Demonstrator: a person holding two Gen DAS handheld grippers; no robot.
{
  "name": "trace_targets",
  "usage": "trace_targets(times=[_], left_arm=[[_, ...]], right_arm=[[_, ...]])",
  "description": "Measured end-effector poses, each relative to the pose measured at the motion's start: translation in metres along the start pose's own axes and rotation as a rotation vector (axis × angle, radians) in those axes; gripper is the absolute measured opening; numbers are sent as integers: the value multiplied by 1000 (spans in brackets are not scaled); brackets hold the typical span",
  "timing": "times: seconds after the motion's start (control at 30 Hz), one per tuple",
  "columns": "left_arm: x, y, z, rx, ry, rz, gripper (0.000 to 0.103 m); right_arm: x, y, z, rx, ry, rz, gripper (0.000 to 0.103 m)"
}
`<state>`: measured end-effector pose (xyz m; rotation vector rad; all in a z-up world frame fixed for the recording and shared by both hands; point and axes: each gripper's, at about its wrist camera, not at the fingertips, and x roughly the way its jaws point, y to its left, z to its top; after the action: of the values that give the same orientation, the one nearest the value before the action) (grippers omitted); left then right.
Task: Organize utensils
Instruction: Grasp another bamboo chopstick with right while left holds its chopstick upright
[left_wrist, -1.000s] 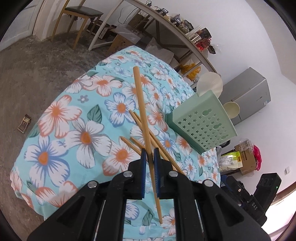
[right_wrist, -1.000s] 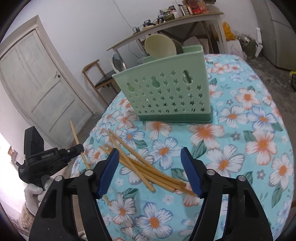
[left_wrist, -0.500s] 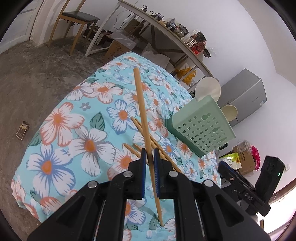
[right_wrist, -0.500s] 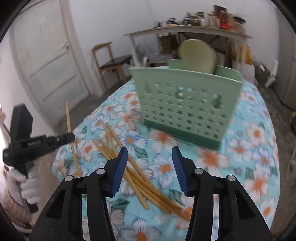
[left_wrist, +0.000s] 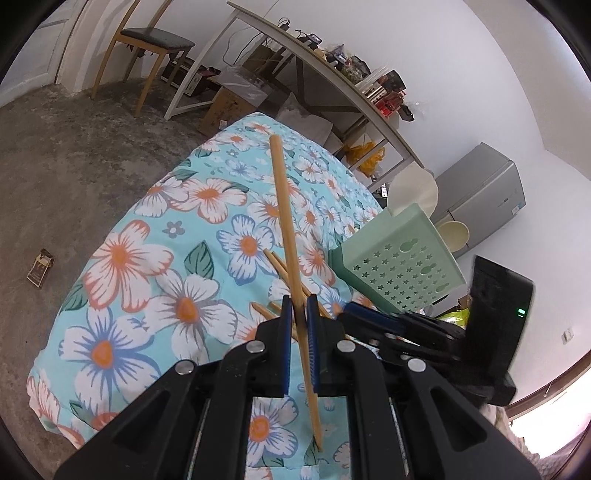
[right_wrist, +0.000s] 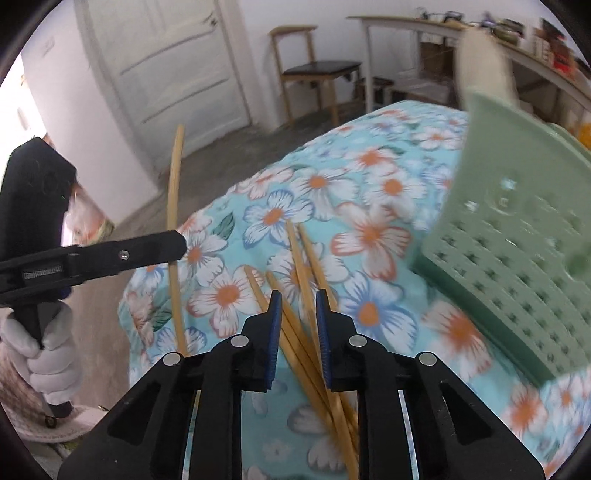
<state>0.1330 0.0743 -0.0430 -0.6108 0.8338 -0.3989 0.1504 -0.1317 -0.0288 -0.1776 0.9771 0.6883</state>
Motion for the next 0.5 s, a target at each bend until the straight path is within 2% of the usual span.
trace_targets(times=[0.23,0.5], left_arm=[[0,-1,1,17,2,-20,7],[-2,-1,3,24,-1,-29,7]], right_arm=[[29,-3,15,-41,103,15,17],[52,3,28,-90,163,-12,15]])
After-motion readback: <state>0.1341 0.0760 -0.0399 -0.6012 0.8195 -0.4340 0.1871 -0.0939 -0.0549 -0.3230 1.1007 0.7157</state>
